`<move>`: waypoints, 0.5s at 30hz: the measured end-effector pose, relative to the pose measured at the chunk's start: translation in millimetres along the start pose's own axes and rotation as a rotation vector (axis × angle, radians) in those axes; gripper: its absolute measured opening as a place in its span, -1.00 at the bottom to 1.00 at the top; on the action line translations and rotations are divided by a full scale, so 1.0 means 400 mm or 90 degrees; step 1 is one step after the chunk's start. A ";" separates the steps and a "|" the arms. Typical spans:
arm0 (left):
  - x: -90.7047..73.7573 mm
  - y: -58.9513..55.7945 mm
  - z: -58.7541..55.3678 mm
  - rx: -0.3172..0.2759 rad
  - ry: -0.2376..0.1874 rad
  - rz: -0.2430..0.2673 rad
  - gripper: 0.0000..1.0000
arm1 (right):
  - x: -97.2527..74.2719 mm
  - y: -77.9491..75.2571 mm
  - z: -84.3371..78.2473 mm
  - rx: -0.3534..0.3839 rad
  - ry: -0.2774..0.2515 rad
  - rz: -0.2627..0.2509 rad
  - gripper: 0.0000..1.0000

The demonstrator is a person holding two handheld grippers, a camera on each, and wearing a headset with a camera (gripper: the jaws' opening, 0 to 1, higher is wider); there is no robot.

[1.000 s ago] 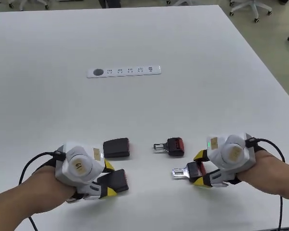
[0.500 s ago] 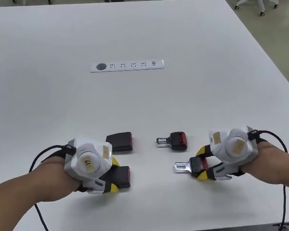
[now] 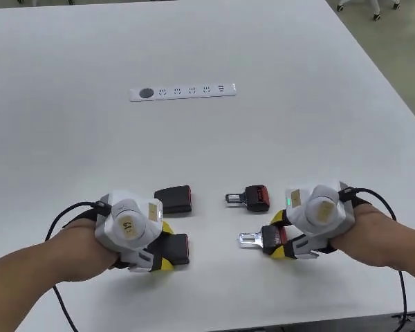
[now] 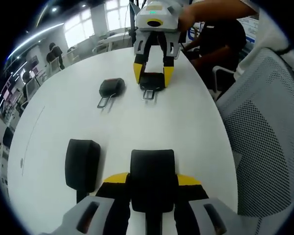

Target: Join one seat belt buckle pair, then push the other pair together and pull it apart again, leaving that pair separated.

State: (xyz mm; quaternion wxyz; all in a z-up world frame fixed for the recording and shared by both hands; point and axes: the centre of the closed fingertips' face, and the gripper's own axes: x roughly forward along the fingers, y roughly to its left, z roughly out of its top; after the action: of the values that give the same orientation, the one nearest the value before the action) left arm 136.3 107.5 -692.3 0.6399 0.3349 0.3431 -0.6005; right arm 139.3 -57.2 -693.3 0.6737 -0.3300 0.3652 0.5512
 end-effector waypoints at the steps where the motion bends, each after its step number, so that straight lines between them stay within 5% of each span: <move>1: 0.000 -0.001 0.000 0.000 0.001 0.001 -0.33 | 0.005 0.003 0.008 0.004 -0.004 -0.001 -0.35; 15: -0.005 -0.010 0.008 0.000 0.006 0.003 -0.33 | 0.081 0.053 0.142 -0.005 -0.033 -0.001 -0.34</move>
State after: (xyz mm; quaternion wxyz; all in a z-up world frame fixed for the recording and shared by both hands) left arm 132.2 105.4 -689.1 0.6398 0.3384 0.3452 -0.5974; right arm 129.8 10.7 -692.8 0.6823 -0.3183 0.3450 0.5604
